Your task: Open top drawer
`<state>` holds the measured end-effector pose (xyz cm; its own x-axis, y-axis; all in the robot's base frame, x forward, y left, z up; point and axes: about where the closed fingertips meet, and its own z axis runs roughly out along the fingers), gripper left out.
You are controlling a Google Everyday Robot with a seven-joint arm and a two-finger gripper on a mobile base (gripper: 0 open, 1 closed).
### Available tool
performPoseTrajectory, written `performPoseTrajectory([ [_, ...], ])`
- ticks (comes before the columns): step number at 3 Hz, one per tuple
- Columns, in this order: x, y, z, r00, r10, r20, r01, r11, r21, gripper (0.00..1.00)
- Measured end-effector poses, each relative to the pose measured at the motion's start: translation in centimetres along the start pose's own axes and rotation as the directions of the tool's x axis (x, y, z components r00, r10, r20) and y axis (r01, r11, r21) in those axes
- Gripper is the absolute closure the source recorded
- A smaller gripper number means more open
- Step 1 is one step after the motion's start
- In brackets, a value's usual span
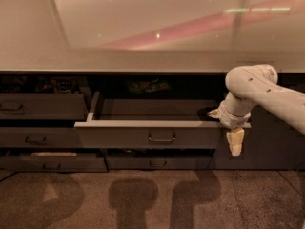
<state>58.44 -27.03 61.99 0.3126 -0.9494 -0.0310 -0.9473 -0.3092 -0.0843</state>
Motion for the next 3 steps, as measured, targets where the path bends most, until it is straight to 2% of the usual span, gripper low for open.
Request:
performPoseTrajectory([
  [1, -1.2, 1.9, 0.2, 0.998, -0.058, -0.032, 0.059, 0.9979, 0.028, 0.00],
  [2, -1.9, 2.6, 0.2, 0.996, -0.080, -0.027, 0.081, 0.9962, 0.032, 0.00],
  [3, -3.0, 4.8, -0.6, 0.988, -0.150, -0.038, 0.153, 0.9828, 0.103, 0.00],
])
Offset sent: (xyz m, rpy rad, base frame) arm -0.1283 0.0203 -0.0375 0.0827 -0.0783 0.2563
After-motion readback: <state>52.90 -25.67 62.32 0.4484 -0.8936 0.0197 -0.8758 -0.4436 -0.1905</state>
